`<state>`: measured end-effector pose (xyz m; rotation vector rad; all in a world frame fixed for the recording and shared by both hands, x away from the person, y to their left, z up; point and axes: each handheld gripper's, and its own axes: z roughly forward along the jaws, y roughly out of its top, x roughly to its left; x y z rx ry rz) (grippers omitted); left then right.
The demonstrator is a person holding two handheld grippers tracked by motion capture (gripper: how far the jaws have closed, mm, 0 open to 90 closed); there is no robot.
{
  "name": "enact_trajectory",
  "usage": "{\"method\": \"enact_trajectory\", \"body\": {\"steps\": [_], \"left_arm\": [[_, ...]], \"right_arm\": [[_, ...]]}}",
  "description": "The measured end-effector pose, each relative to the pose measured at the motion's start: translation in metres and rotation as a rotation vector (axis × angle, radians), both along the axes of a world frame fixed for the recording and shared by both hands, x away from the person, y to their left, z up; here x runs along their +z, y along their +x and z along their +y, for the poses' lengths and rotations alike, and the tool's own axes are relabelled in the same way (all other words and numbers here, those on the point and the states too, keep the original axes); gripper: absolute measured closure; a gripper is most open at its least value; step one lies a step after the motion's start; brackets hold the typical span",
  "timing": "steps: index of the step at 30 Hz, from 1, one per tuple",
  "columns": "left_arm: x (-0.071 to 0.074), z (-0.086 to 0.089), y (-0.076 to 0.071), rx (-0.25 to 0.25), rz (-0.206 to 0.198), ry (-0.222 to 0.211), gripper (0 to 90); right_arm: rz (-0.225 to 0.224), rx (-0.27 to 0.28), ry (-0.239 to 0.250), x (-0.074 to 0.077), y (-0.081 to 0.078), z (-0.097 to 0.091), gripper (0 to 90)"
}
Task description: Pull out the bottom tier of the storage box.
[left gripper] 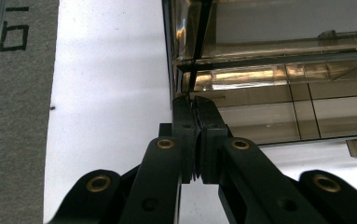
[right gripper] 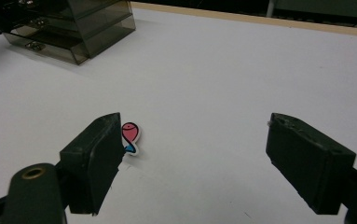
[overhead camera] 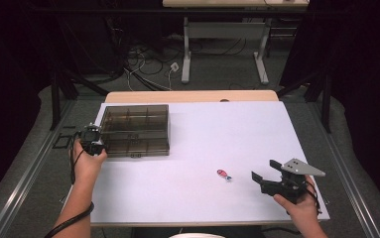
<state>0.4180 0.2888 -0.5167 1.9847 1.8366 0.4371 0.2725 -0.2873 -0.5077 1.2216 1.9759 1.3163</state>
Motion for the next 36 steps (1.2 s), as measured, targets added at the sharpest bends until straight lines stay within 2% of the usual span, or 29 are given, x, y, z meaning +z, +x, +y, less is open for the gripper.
{"method": "enact_trajectory", "body": {"steps": [11,30,36], "left_arm": [[0.0011,0.0054,-0.0001,0.012,0.013,-0.036,89.8],[0.0028,0.0037,-0.0046,0.037,0.032,-0.039,90.0],[0.0027,0.0054,-0.0068,0.039,0.034,-0.059,90.0]], "right_arm": [[-0.003,0.002,0.0,-0.0004,0.0003,0.0,18.3],[0.001,0.004,-0.009,0.0003,0.0001,0.0003,18.3],[-0.009,0.009,-0.005,-0.0003,0.0007,0.0007,18.3]]}}
